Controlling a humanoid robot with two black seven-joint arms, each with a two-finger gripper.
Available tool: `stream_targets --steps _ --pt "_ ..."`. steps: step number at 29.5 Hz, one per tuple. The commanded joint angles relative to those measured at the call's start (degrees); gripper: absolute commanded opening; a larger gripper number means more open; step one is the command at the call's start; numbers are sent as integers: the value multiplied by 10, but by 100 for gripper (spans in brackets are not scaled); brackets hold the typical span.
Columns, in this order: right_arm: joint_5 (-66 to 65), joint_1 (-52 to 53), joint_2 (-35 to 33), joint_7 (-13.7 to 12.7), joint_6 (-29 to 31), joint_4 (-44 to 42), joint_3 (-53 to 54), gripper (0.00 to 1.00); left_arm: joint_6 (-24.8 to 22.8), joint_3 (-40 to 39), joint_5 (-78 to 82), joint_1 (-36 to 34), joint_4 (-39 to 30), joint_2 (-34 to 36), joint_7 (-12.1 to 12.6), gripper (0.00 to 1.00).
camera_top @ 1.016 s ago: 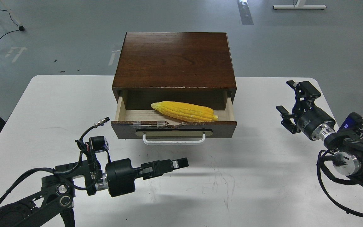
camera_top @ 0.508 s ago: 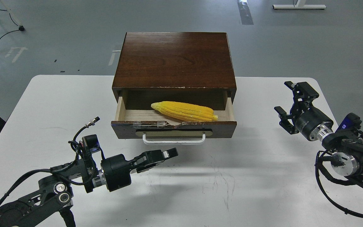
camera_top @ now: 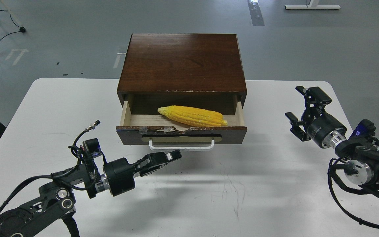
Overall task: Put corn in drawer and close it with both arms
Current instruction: 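Position the left gripper against the drawer front below the handle, then push the drawer into the box with the left gripper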
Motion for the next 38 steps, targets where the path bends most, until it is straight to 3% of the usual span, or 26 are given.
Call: stream_targets --steps 1,38 --pt "0 0 0 0 0 0 0 100 0 -6 -3 -1 3 -1 -1 0" --pt "-1 -16 6 0 0 0 0 100 -8 2 -50 -70 86 -4 5 0"
